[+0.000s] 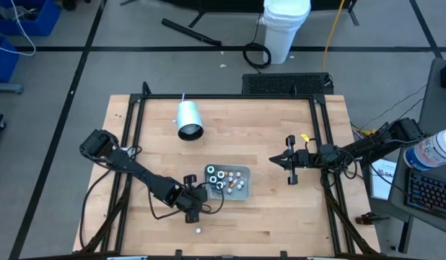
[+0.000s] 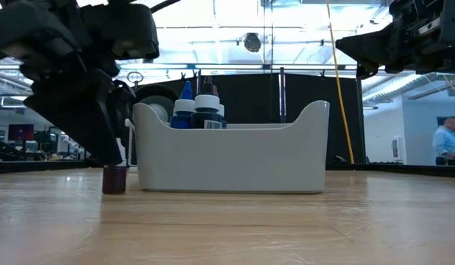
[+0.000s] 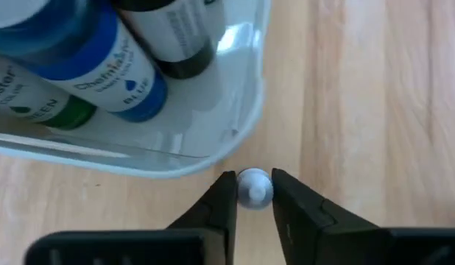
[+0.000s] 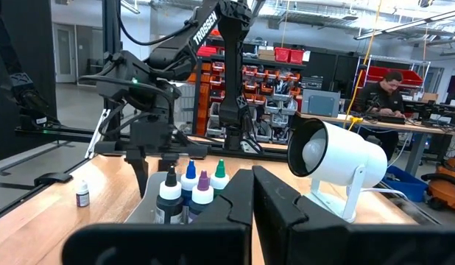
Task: Pick & Place food coloring
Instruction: Put the red food coloring bottle into the gray bin
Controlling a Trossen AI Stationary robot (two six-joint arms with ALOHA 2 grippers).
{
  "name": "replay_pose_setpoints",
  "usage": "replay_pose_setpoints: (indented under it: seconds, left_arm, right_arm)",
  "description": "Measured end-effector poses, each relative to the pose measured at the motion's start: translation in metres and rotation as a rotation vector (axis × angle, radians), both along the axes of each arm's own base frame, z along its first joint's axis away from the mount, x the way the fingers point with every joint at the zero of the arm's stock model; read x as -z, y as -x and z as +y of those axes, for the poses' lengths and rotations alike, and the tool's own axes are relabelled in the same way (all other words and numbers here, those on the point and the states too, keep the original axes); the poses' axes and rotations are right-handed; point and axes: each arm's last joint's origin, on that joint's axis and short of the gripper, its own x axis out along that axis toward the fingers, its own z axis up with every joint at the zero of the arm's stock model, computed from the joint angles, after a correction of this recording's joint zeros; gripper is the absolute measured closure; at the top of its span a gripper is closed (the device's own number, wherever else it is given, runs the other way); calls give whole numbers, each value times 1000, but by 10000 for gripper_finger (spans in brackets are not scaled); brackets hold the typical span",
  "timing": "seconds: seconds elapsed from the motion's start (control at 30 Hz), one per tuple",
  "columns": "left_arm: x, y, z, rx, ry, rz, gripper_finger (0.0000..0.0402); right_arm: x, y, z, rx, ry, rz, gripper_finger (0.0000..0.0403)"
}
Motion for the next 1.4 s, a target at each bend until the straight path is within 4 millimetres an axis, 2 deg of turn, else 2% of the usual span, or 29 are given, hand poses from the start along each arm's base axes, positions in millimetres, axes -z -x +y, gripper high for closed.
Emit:
replay_pose_setpoints:
  seconds: [0.17,0.33,0.5,0.7,0.87,1.13,1.4]
  left_arm:
    - [-4,6,-7,49,-11,3,338]
    - [-21,21,-11,96,-33,9,325]
    - [-52,43,-9,111,-101,-44,337]
    - [-95,65,-4,217,-166,-202,336]
    - [-117,75,8,255,-199,-275,329]
    - [-121,73,29,181,-235,-243,327]
    - [-136,45,42,82,-90,-427,326]
  right_arm:
    - [0,0,0,0,0,0,403]
    - [0,0,0,0,0,2,403]
    - [0,0,0,0,0,3,403]
    - [0,0,0,0,-1,3,403]
    - [0,0,0,-1,-3,2,403]
    - [0,0,0,0,-3,3,403]
    - [0,0,0,-1,-2,2,403]
